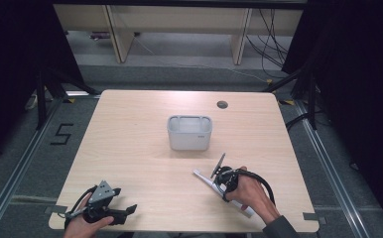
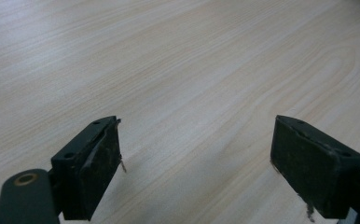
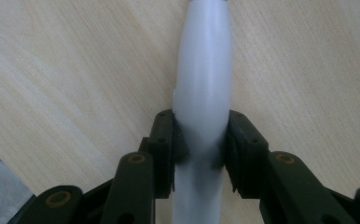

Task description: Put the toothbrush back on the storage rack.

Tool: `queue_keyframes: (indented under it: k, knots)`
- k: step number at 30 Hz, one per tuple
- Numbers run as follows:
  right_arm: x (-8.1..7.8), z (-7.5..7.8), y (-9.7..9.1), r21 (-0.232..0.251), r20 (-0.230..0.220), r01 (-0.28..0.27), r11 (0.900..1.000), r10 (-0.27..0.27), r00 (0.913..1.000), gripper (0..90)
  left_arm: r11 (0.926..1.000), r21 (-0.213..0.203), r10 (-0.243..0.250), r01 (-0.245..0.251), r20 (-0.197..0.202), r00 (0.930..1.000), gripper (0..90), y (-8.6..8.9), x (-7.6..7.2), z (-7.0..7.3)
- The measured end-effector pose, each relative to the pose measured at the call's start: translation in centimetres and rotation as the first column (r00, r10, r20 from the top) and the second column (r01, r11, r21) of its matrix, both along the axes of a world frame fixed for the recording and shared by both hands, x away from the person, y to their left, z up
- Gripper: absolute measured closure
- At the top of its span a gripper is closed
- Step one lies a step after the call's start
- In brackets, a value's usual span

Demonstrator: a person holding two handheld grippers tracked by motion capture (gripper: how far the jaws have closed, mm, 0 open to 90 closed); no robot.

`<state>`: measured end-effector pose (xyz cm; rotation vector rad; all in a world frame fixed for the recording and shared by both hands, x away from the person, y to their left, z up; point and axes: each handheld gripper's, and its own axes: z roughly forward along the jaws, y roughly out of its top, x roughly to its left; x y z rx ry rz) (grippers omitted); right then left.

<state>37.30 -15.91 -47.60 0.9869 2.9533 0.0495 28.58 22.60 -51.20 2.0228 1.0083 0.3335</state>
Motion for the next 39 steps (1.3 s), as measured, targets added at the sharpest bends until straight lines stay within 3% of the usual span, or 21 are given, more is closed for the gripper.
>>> queue_keyframes:
  k: [4, 8, 16, 17, 18, 23, 26, 27, 30, 33, 34, 35, 38, 39]
  knots:
    - [0.2, 0.1, -0.1, -0.006, -0.002, -0.013, 0.9999, 0.013, 0.9999, 66.5, 1.0000, 0.005, -0.001, 0.001, -0.002, 1.0000, 15.3, 0.0, 0.0, 0.0]
    - [0.1, 0.1, -0.4, 0.031, -0.013, -0.004, 0.9995, 0.004, 0.9999, 66.5, 1.0000, -0.003, 0.004, -0.004, 0.001, 1.0000, 15.3, 0.0, 0.0, 0.0]
    - [0.1, 1.0, -1.6, 0.065, 0.003, -0.015, 0.9978, 0.015, 0.9999, 66.6, 1.0000, -0.003, 0.007, -0.007, -0.004, 1.0000, 15.4, 0.0, 0.0, 0.0]
    - [0.0, 1.2, -1.6, 0.062, -0.001, 0.002, 0.9981, -0.002, 1.0000, 66.6, 1.0000, -0.005, 0.007, -0.007, -0.004, 1.0000, 15.5, 0.0, 0.0, 0.0]
    - [0.0, 1.2, -1.7, 0.093, 0.016, -0.002, 0.9957, 0.001, 0.9999, 66.6, 1.0000, -0.007, 0.006, -0.006, -0.004, 1.0000, 15.4, 0.0, 0.0, 0.0]
    - [-0.3, 2.0, -2.1, 0.144, 0.037, 0.018, 0.9894, -0.024, 0.9990, 66.6, 1.0000, -0.009, 0.003, -0.003, -0.008, 1.0000, 15.4, 0.0, 0.0, 0.0]
    - [-0.2, 2.5, -2.5, 0.189, 0.064, 0.004, 0.9821, -0.016, 0.9978, 66.6, 0.9999, 0.011, 0.000, 0.000, -0.009, 1.0000, 15.4, 0.2, 0.1, 0.1]
    - [-0.3, 2.8, -2.6, 0.206, 0.074, 0.018, 0.9784, -0.034, 0.9967, 66.6, 1.0000, -0.009, -0.001, 0.001, -0.009, 1.0000, 15.4, 0.1, 0.1, 0.1]
    - [-0.2, 3.4, -3.1, 0.254, 0.106, 0.002, 0.9671, -0.030, 0.9940, 66.6, 0.9999, -0.011, -0.001, 0.001, -0.008, 1.0000, 15.4, 0.1, 0.1, 0.1]
    - [-0.2, 4.2, -3.4, 0.294, 0.136, 0.017, 0.9556, -0.060, 0.9889, 66.6, 0.9999, -0.011, -0.002, 0.002, -0.009, 1.0000, 15.4, 0.1, 0.0, 0.1]
    - [-0.1, 4.6, -3.6, 0.308, 0.161, 0.001, 0.9512, -0.054, 0.9855, 66.6, 0.9999, -0.012, -0.002, 0.002, -0.009, 1.0000, 15.4, 0.1, 0.0, 0.1]
    - [-0.1, 4.8, -3.7, 0.321, 0.158, 0.020, 0.9468, -0.075, 0.9846, 66.6, 0.9999, -0.013, -0.004, 0.004, -0.007, 1.0000, 15.4, 0.1, 0.1, 0.1]
    - [-0.1, 5.7, -3.9, 0.382, 0.190, 0.030, 0.9236, -0.110, 0.9756, 66.6, 0.9995, -0.030, 0.007, -0.007, -0.003, 1.0000, 15.4, 0.0, 0.1, 0.0]
    - [0.0, 6.0, -4.0, 0.383, 0.213, 0.029, 0.9232, -0.119, 0.9698, 66.6, 0.9997, -0.026, 0.004, -0.004, -0.003, 1.0000, 15.4, 0.1, 0.1, 0.0]
